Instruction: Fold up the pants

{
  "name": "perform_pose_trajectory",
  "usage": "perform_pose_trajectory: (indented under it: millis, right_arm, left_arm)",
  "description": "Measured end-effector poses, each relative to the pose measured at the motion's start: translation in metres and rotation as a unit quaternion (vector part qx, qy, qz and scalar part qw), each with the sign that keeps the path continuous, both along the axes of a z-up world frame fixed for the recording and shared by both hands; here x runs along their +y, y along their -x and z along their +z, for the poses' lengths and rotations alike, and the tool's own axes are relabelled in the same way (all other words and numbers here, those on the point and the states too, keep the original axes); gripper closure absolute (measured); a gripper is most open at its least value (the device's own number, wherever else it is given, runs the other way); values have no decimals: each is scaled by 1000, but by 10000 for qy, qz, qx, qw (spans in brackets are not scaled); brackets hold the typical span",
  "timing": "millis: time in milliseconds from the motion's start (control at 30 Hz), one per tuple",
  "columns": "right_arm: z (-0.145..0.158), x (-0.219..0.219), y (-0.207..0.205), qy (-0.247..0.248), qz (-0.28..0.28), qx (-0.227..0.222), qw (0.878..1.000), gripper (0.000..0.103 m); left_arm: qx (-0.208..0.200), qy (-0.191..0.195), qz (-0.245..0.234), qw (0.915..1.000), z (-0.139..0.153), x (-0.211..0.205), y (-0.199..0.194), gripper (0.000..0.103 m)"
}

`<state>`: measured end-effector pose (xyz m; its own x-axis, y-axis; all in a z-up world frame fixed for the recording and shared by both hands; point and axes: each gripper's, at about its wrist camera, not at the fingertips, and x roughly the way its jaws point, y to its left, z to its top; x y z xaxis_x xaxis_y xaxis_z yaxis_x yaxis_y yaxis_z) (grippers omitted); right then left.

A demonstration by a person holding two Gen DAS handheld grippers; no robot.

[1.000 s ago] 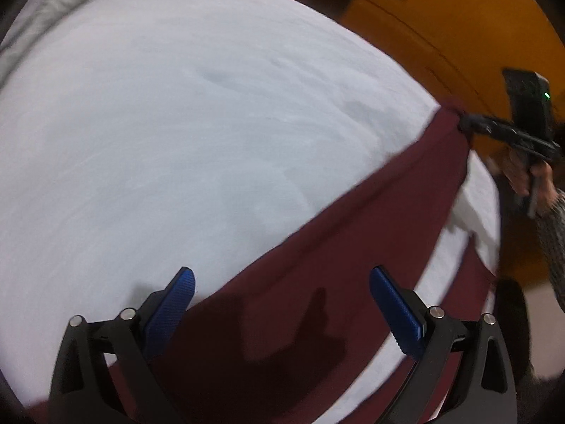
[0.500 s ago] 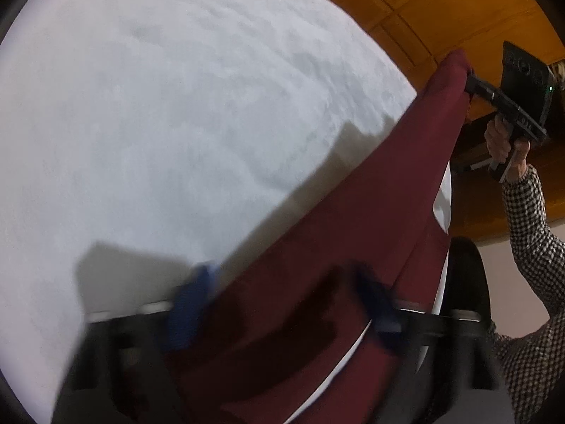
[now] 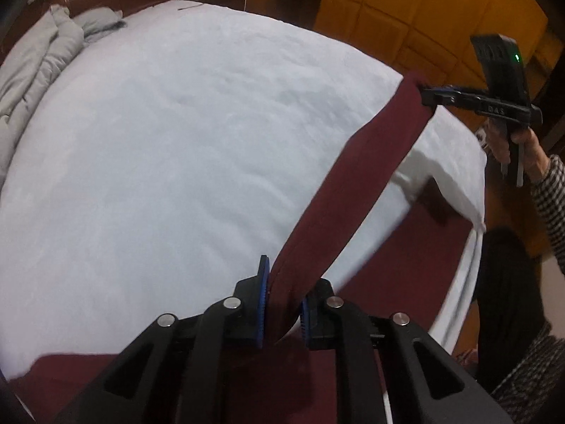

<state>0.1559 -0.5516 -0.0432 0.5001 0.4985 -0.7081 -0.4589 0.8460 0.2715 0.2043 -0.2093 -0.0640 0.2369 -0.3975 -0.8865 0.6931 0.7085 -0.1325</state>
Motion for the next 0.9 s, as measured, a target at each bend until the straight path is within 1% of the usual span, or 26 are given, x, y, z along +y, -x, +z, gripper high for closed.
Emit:
perform_pose_trajectory:
  millis: [100,133,167,200,267,333,433,467,500,533,567,600,633,667,700,733,833,867,900]
  right_arm:
    - [-17,1,34,248,38,99,9996,94]
    - [-24,1,42,340,57,170,9993,94]
    - [-31,1,50,405,76,250,9988,94]
    - [-39,0,59,427,74,360,9984,93]
    - [-50,0,72,537,95,495,9973,93]
    - [-60,3,84,684,139,643,9955,89]
    - [-69,8,100,873,140,844,9925,76]
    - [-71,8,105,912,125,932,9914,58]
    - [-71,8,113,1002,32,1004,9899,47]
    - [-70,8,119,1016,-2,1030,9895,47]
    - [-68,6,126,965,-45,1147,9887,45]
    - [-66,6,130,925,-105,1247,9878,40]
    - [-64,3,135,855,-208,1301,9876,38]
    - [-61,0,139,705,-291,1352,9879,33]
    - [-59,-4,145,491,-360,1457,9874,30]
    - [-57,-7,147,363,-454,1517,9867,30]
    - [-53,-22,146,-354,-795,1723,9812,27]
    - [-55,-26,143,-604,-912,1835,9769,24]
    - [-61,-32,138,-793,-1055,2035,9701,24]
  left_arm:
    - [-30,-154,80,9998,-7,0,35,88]
    - [-82,-241,80,9996,-15,-2,51,88]
    - [-73,-274,103,9995,-21,-10,56,88]
    - [-4,-281,170,9995,-28,-9,65,89]
    - [-33,-323,208,9993,-38,-11,85,89]
    - [-82,-450,201,9988,-52,-14,100,89]
    - [-102,-671,309,9972,-74,-15,115,88]
    - [-129,-740,337,9966,-80,-15,119,88]
    - [-210,-789,363,9960,-84,-14,121,87]
    - [-345,-848,371,9951,-87,-16,125,87]
    - [-476,-905,377,9940,-89,-19,128,86]
    - [-563,-962,376,9931,-90,-21,130,86]
    - [-632,-1014,385,9921,-92,-23,132,86]
    - [-675,-1021,411,9916,-92,-24,134,85]
    - [-712,-1025,458,9911,-92,-24,134,85]
    - [-733,-1035,472,9908,-93,-26,135,84]
    - [-799,-1064,519,9897,-96,-30,137,83]
    - [-811,-1073,540,9894,-96,-30,137,83]
    - [-814,-1077,552,9893,-97,-29,138,82]
